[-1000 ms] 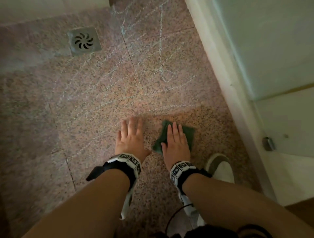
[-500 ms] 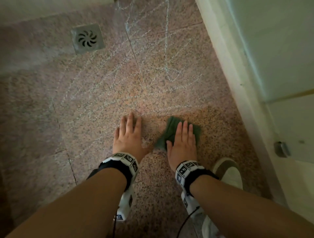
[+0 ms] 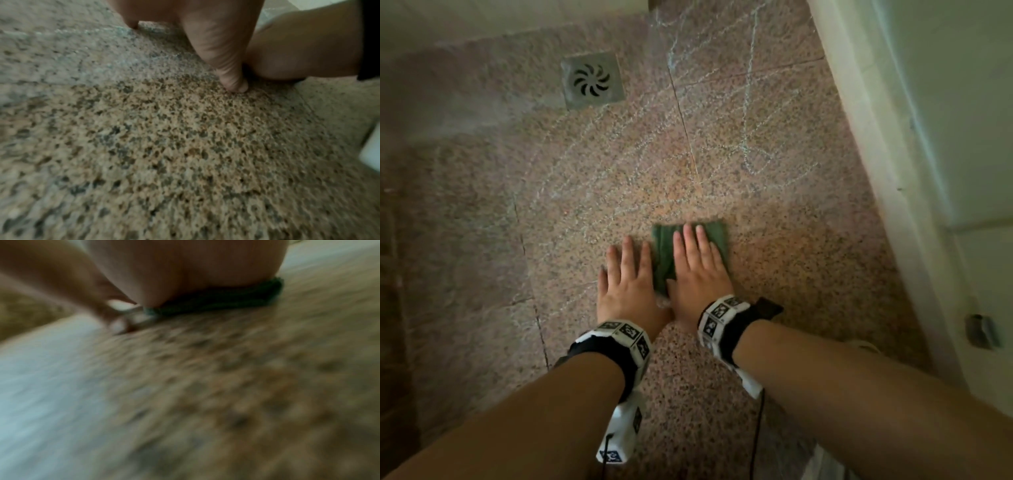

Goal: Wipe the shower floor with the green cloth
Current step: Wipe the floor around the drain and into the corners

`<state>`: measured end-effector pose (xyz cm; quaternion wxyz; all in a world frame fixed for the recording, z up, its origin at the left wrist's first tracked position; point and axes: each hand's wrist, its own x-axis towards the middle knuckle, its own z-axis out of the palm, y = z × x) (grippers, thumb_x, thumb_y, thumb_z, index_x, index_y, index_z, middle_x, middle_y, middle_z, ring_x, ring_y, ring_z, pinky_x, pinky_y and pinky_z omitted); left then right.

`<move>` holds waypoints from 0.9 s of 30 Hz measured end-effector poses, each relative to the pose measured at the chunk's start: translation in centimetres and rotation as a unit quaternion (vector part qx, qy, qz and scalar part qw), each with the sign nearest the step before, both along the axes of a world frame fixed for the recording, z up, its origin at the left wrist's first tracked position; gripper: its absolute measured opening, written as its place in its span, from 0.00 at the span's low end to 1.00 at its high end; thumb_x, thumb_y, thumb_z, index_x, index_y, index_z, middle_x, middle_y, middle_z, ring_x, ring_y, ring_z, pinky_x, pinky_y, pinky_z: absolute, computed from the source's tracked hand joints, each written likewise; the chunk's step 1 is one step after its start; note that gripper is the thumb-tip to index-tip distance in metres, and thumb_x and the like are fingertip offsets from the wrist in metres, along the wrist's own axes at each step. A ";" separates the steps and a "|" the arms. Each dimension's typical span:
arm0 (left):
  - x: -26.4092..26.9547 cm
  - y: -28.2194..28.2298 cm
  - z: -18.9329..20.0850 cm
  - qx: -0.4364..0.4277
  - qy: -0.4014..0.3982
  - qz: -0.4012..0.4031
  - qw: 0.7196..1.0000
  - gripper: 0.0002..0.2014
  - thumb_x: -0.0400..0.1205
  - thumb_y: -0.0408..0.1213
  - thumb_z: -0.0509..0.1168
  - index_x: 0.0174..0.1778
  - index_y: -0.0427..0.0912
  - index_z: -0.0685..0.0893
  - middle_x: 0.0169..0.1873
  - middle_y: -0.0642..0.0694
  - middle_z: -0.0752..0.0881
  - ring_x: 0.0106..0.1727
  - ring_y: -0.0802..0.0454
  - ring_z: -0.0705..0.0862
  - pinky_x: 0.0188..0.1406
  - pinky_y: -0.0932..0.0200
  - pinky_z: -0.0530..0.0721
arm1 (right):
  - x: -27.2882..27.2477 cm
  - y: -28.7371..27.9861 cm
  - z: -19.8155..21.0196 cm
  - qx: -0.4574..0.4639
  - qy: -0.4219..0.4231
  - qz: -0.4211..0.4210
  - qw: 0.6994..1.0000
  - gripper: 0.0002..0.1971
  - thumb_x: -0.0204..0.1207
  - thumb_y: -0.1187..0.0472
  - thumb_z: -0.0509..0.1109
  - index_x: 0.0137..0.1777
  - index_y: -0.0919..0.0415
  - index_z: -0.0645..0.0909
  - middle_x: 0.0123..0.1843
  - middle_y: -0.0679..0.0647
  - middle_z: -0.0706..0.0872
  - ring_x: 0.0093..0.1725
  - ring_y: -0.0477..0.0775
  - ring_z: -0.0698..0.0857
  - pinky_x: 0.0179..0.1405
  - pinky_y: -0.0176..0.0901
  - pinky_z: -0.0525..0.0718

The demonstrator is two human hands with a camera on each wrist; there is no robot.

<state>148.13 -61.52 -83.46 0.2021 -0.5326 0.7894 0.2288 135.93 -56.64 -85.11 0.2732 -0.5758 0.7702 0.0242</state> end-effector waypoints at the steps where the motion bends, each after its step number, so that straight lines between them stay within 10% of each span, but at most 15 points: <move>1: 0.0 0.0 0.0 -0.005 0.006 0.004 1.000 0.50 0.78 0.64 0.59 0.87 0.49 0.37 0.85 0.45 0.33 0.85 0.41 0.34 0.85 0.40 0.44 | 0.9 0.4 0.0 0.003 -0.012 0.028 1.000 0.40 0.84 0.48 0.54 0.86 0.61 0.35 0.87 0.57 0.33 0.85 0.57 0.31 0.84 0.54 0.38; 4: 0.2 -0.2 0.1 0.004 -0.003 -0.008 1.000 0.57 0.74 0.71 0.62 0.85 0.49 0.33 0.85 0.45 0.32 0.85 0.40 0.33 0.85 0.41 0.42 | -2.9 1.6 -0.5 0.008 0.039 0.011 0.999 0.37 0.86 0.46 0.50 0.86 0.59 0.34 0.86 0.54 0.30 0.85 0.56 0.33 0.85 0.53 0.40; 12: 0.0 -0.2 -0.1 0.021 -0.021 -0.019 0.999 0.61 0.72 0.76 0.59 0.84 0.47 0.28 0.83 0.43 0.27 0.84 0.38 0.30 0.84 0.39 0.41 | -15.5 0.4 0.2 0.058 0.120 -0.429 0.893 0.37 0.86 0.48 0.52 0.86 0.64 0.38 0.88 0.61 0.39 0.86 0.61 0.40 0.84 0.54 0.45; 18: 0.0 -0.1 -0.1 0.004 -0.006 -0.013 1.000 0.63 0.69 0.76 0.63 0.85 0.48 0.32 0.84 0.44 0.30 0.85 0.39 0.32 0.85 0.40 0.41 | -3.9 -1.6 0.1 0.020 0.059 -0.125 0.990 0.41 0.83 0.46 0.53 0.85 0.64 0.34 0.87 0.61 0.33 0.85 0.62 0.33 0.83 0.57 0.38; 23: 0.1 -0.2 0.0 0.009 -0.005 -0.009 1.000 0.64 0.66 0.79 0.62 0.86 0.48 0.34 0.85 0.45 0.33 0.85 0.39 0.33 0.85 0.39 0.44 | -2.9 1.0 0.5 0.030 0.045 0.088 0.995 0.39 0.85 0.44 0.49 0.85 0.58 0.32 0.86 0.55 0.30 0.84 0.56 0.29 0.85 0.55 0.40; 27: 0.0 -0.8 0.7 0.019 -0.005 -0.022 1.000 0.62 0.69 0.78 0.60 0.85 0.48 0.29 0.84 0.47 0.29 0.85 0.41 0.32 0.85 0.40 0.43 | -10.7 4.3 0.3 0.068 0.135 -0.037 0.988 0.36 0.86 0.44 0.41 0.83 0.63 0.28 0.86 0.62 0.33 0.85 0.62 0.35 0.85 0.57 0.42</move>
